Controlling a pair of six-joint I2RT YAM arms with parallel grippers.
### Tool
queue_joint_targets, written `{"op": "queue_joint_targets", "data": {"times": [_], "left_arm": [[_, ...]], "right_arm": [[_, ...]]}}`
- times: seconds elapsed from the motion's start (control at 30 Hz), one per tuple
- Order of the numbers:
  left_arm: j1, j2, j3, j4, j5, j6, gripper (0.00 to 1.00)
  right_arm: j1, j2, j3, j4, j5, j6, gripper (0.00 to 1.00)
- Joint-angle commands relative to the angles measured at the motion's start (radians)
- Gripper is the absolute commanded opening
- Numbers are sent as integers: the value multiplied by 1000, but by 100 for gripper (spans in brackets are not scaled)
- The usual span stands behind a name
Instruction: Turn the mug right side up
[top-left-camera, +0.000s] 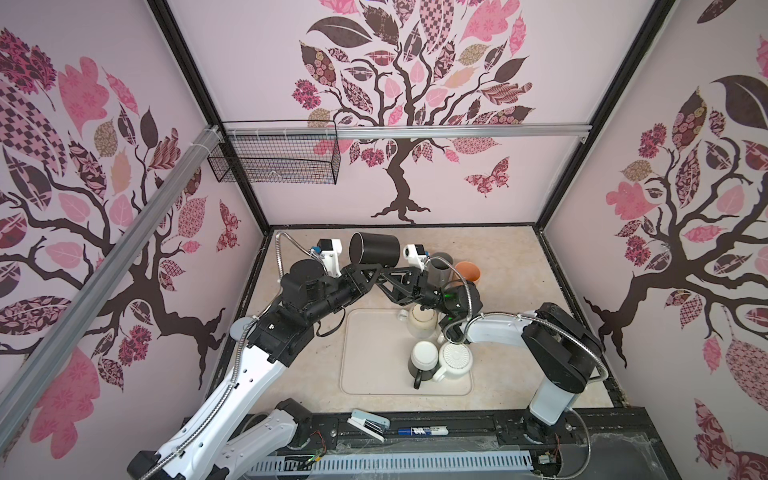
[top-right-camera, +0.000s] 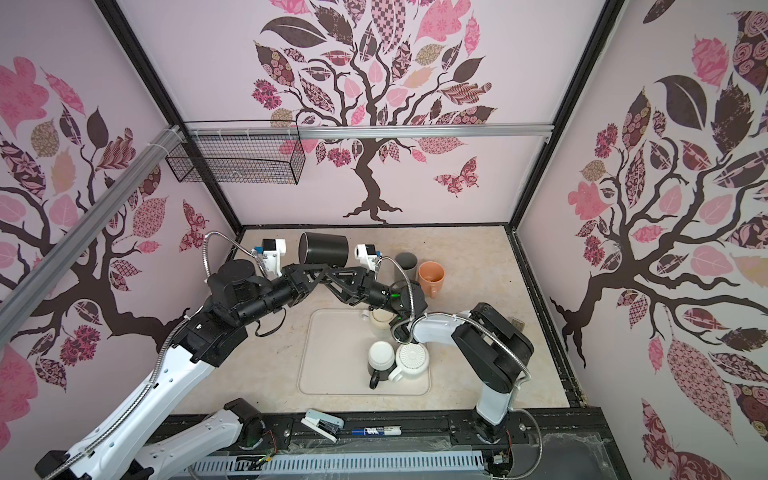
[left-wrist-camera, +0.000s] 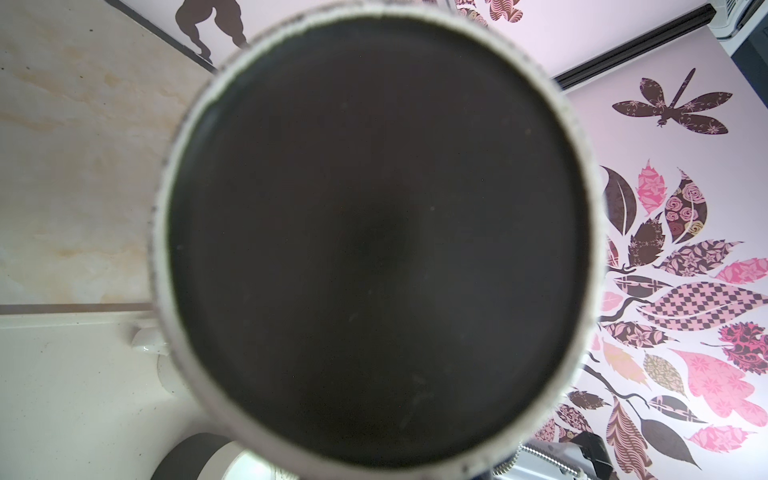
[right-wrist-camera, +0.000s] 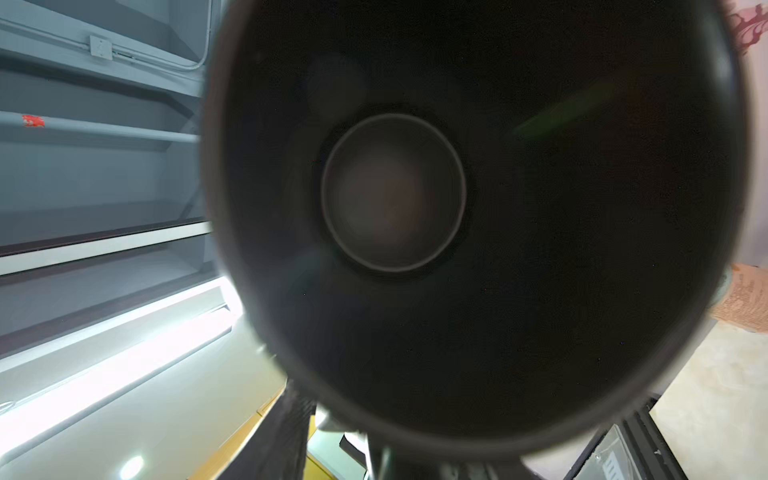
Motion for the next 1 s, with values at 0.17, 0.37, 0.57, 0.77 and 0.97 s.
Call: {"op": "queue_joint_targets", "data": {"times": [0.17, 0.37, 0.57, 0.77, 0.97], "left_arm": [[3, -65, -33, 123, 4, -4, 0], [3, -82, -47, 128, 0, -9, 0], [4, -98, -52, 117, -10, 5, 0], [4, -89, -54, 105, 11, 18, 0], [4, -108, -61, 60, -39, 62, 0]], "right_arm": [[-5, 23, 61, 134, 31, 46, 47], [-8, 28, 64, 133, 49, 46, 38], [-8, 27, 77, 133, 54, 50, 19], [-7, 31, 89, 132, 45, 61, 0], [-8, 29, 86, 131, 38, 59, 0]]}}
